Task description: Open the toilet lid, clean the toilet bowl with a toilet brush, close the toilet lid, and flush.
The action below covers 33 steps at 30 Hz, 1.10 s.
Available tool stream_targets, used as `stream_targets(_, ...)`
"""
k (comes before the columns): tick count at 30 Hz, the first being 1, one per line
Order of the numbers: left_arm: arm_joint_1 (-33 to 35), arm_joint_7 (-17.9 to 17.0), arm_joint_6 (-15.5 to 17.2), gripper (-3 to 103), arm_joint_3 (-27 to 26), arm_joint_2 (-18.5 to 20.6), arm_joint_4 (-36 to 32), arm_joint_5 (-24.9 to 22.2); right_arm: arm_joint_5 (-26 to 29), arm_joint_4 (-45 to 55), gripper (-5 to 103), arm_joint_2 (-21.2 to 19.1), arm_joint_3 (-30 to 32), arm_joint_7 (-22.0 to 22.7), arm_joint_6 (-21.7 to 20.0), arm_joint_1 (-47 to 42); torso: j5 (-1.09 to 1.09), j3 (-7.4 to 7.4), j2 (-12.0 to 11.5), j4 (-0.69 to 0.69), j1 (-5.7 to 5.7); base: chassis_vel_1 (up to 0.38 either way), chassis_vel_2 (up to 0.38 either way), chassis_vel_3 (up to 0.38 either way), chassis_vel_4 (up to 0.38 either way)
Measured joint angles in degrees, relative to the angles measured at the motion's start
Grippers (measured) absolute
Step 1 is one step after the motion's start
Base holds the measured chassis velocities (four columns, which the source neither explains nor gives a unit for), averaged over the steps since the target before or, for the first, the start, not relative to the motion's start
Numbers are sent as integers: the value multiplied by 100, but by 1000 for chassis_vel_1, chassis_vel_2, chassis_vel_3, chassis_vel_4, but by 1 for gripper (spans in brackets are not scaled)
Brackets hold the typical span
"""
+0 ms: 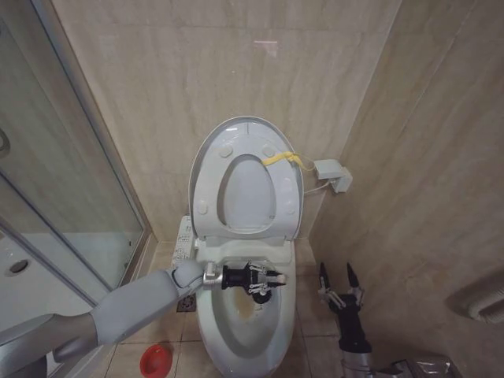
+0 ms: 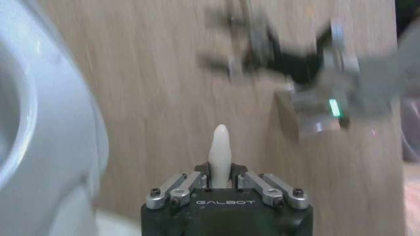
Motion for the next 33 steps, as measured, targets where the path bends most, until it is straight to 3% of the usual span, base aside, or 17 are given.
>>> stream_targets(2, 101, 32, -44, 20, 41, 112, 78, 60, 41, 168, 100, -18, -23, -168, -16, -20, -1, 1, -1, 11, 1, 0, 0, 0, 0)
stream_targets(5, 173, 41, -59, 20, -18, 160, -7, 59, 97, 342, 100, -36, -21, -382, -22, -69, -1, 0, 0, 10, 0, 0, 0, 0, 0)
stream_targets(8, 116, 2, -41, 20, -119, 45, -322, -88, 167, 445, 100, -41, 51, -557, -19, -96, 0, 0, 0, 0, 0, 0, 0, 0, 0)
stream_targets(13, 87, -34, -58, 20, -101, -43, -330, -108, 379, 496, 100, -37, 149, -732, -18, -99, 2, 1, 0, -4, 1, 0, 0, 0, 0)
stream_targets(15, 182, -21, -99, 20, -34, -3, -50, 24, 560, 577, 100, -61, 184, -795, -39, -99, 0, 1, -1, 1, 1, 0, 0, 0, 0)
stream_targets(16, 219, -13, -130, 20, -13, 41, 72, 85, 593, 612, 100, -78, 185, -797, -56, -99, 1, 1, -1, 9, 1, 0, 0, 0, 0)
stream_targets(20, 161, -70, -112, 20, -74, -83, 18, 58, 599, 736, 100, -92, 217, -834, -86, -131, 2, 1, -1, 12, 1, 26, 13, 1, 12)
stream_targets(22, 8, -126, -84, 20, -146, -314, -184, -49, 599, 831, 100, -55, 269, -836, -95, -166, 0, 0, 0, -4, 0, 0, 0, 0, 0)
stream_targets(25, -67, -142, -88, 20, -185, -436, -255, -60, 600, 915, 100, -40, 300, -828, -105, -182, 3, 0, 0, -7, 0, -21, -2, -13, -4)
stream_targets(28, -23, -110, -143, 20, -153, -442, -61, 51, 608, 991, 100, -36, 307, -814, -111, -212, 2, 1, 0, -5, 1, 0, 0, 0, 0)
stream_targets(31, 164, -59, -184, 20, -55, -229, 245, 184, 602, 1008, 100, -62, 253, -806, -116, -217, 2, 2, -1, 12, 1, 0, 0, 0, 0)
stream_targets(33, 168, -60, -188, 20, -45, -220, 273, 191, 598, 1001, 100, -66, 243, -807, -116, -213, 0, 1, -1, 14, 1, 68, 41, 18, 18)
